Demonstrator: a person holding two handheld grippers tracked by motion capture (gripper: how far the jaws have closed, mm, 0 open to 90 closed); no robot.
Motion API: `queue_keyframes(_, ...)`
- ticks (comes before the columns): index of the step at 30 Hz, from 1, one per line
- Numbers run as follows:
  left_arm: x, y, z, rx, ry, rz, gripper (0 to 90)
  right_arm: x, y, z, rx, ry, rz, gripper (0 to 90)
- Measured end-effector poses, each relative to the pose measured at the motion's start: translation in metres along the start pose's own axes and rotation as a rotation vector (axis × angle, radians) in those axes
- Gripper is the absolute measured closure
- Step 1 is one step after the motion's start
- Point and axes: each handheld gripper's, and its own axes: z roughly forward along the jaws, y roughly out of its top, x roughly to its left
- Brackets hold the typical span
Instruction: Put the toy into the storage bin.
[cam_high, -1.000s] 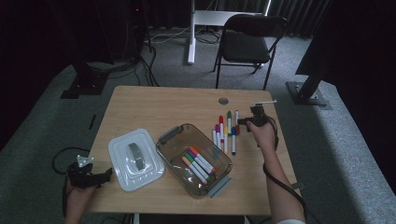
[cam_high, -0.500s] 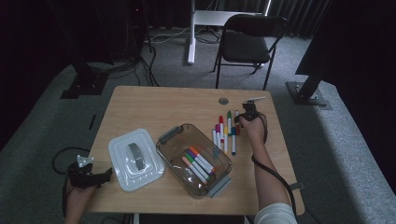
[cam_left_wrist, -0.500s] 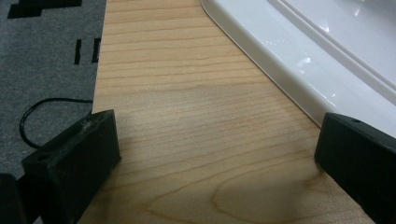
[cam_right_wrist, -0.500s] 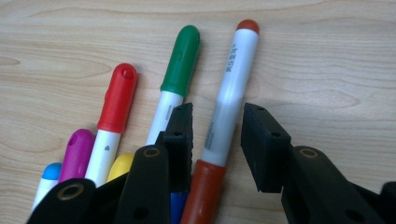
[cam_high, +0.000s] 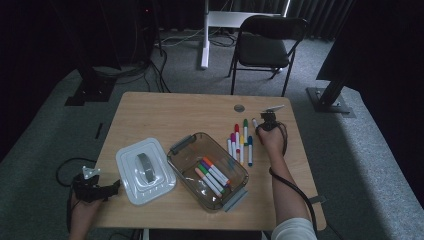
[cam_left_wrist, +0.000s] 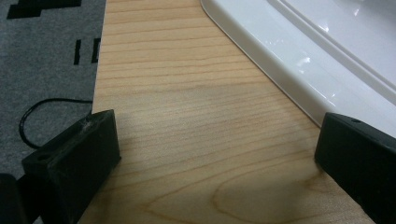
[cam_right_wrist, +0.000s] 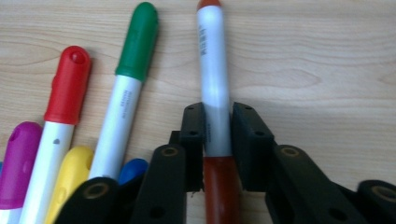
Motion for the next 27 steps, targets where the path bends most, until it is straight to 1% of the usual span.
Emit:
queue_keyframes(2, 0.0, 0.0, 0.0, 0.0, 0.0, 0.0, 0.4, -0.002, 0.0, -0.001, 0.008, -0.003, -0.008, 76.4)
queue_keyframes(4, 0.0, 0.0, 0.0, 0.0, 0.0, 0.0, 0.4, -0.005, -0.001, -0.004, 0.027, 0.001, 0.003, 76.6)
queue_keyframes(6, 0.0, 0.0, 0.0, 0.0, 0.0, 0.0, 0.5, -0.007, -0.001, -0.009, 0.019, 0.014, 0.003, 76.6)
queue_keyframes(8, 0.0, 0.0, 0.0, 0.0, 0.0, 0.0, 0.5, -0.009, -0.001, -0.017, 0.013, 0.03, 0.013, 76.6)
queue_keyframes(11, 0.0, 0.0, 0.0, 0.0, 0.0, 0.0, 0.4, -0.012, -0.002, -0.036, -0.024, 0.059, 0.022, 76.7)
queue_keyframes(13, 0.0, 0.0, 0.0, 0.0, 0.0, 0.0, 0.5, -0.012, -0.002, -0.05, -0.038, 0.084, 0.015, 76.6)
queue_keyframes(14, 0.0, 0.0, 0.0, 0.0, 0.0, 0.0, 0.5, -0.011, -0.003, -0.057, -0.056, 0.095, 0.01, 76.7)
queue_keyframes(15, 0.0, 0.0, 0.0, 0.0, 0.0, 0.0, 0.5, -0.011, -0.004, -0.062, -0.057, 0.099, 0.001, 76.6)
queue_keyframes(19, 0.0, 0.0, 0.0, 0.0, 0.0, 0.0, 0.5, -0.003, -0.009, -0.092, -0.117, 0.147, -0.035, 76.6)
queue_keyframes(20, 0.0, 0.0, 0.0, 0.0, 0.0, 0.0, 0.4, 0.0, -0.01, -0.097, -0.121, 0.157, -0.045, 76.7)
queue_keyframes(21, 0.0, 0.0, 0.0, 0.0, 0.0, 0.0, 0.5, 0.003, -0.012, -0.103, -0.125, 0.178, -0.053, 76.6)
queue_keyframes(22, 0.0, 0.0, 0.0, 0.0, 0.0, 0.0, 0.5, 0.007, -0.014, -0.11, -0.141, 0.195, -0.06, 76.6)
queue_keyframes(25, 0.0, 0.0, 0.0, 0.0, 0.0, 0.0, 0.4, 0.022, -0.019, -0.129, -0.164, 0.232, -0.113, 76.6)
queue_keyframes(27, 0.0, 0.0, 0.0, 0.0, 0.0, 0.0, 0.5, 0.032, -0.023, -0.139, -0.169, 0.266, -0.138, 76.6)
